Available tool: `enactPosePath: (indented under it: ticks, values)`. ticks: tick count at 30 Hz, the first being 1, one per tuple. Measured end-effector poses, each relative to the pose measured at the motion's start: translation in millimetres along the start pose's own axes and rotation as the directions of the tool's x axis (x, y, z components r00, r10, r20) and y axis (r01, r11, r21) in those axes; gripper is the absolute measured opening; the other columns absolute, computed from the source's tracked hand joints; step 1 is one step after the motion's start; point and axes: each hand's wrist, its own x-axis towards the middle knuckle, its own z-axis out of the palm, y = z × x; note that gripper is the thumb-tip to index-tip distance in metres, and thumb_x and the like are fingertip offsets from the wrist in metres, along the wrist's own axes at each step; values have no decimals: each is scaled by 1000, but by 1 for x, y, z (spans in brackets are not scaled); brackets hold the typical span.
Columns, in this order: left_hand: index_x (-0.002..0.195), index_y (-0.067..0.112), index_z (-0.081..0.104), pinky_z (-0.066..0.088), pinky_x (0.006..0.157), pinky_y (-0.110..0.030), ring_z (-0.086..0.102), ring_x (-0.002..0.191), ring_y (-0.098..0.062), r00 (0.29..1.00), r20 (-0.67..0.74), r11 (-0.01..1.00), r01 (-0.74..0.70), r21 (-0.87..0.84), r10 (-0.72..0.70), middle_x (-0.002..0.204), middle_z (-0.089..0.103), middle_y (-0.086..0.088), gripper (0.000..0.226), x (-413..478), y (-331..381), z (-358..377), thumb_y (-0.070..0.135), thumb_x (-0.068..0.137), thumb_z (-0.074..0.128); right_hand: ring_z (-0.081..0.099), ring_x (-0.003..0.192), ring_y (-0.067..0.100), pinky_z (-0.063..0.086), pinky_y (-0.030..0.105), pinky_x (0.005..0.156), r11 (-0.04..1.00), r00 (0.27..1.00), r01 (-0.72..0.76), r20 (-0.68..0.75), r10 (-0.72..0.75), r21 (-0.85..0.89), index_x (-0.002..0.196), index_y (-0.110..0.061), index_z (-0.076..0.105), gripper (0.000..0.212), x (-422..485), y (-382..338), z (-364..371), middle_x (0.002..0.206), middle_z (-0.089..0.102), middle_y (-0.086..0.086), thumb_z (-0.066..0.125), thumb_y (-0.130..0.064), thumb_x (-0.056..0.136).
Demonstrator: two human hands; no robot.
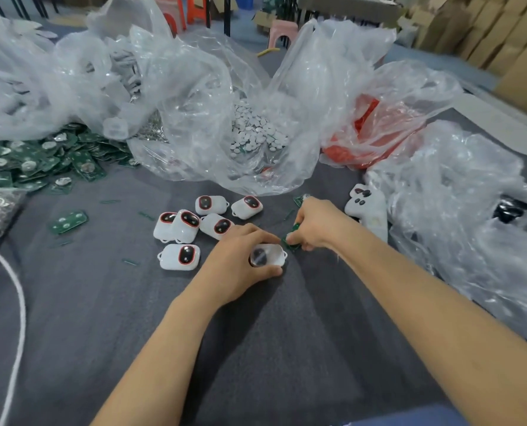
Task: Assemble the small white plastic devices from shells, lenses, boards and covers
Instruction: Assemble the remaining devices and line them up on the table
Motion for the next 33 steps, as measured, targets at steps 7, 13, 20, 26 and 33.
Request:
enactPosePath:
  ticks: [7, 13, 20, 26, 33]
  values:
    - [113, 28, 65, 39, 93, -28, 50, 104, -12, 1000, -20, 1000, 0, -7, 0, 109, 59, 9, 43, 0, 0, 1, 34, 73, 80, 54, 80, 25, 37, 25, 57, 998, 998, -22, -56, 19, -56, 90, -7, 56, 21, -5, -4, 6, 89, 54, 9, 69, -23, 86]
    - [114, 31, 61, 37, 87, -19, 49, 100, -7, 1000, -16, 1000, -10, -10, 10, 106, 57, 13, 45, 0, 1, 0, 33, 74, 80, 59, 98, 34, 40, 28, 65, 990, 990, -29, -138, 10, -137, 102, -4, 58, 15, 0, -8, 14, 109, 56, 16, 63, -11, 89]
    - [123, 27, 57, 29, 85, 2, 50, 106, 1, 999, -22, 995, 27, -97, -30, 119, 50, 12, 61, -3, 2, -10, 28, 69, 85, 58, 96, 26, 37, 28, 75, 956, 765, 290, -609, -210, 34, 115, -8, 57, 24, -27, 17, 73, 108, 58, 10, 56, -4, 91]
    - [115, 17, 66, 24, 98, -4, 47, 120, -7, 1000, 18, 999, 7, -45, -6, 128, 50, 4, 44, -5, 3, -8, 15, 73, 80, 57, 52, 6, 49, 18, 51, 330, 899, 353, -415, 140, 876, 94, -13, 69, 17, -45, 37, 76, 74, 68, -2, 65, 2, 86]
    - [123, 26, 62, 25, 113, -32, 36, 133, -13, 996, 90, 995, -16, -101, 25, 141, 44, 5, 51, -6, 9, -9, 0, 79, 59, 57, 56, 7, 49, 18, 54, 191, 942, 314, -330, 56, 930, 94, -12, 70, 19, -52, 44, 74, 72, 68, -2, 62, 4, 87]
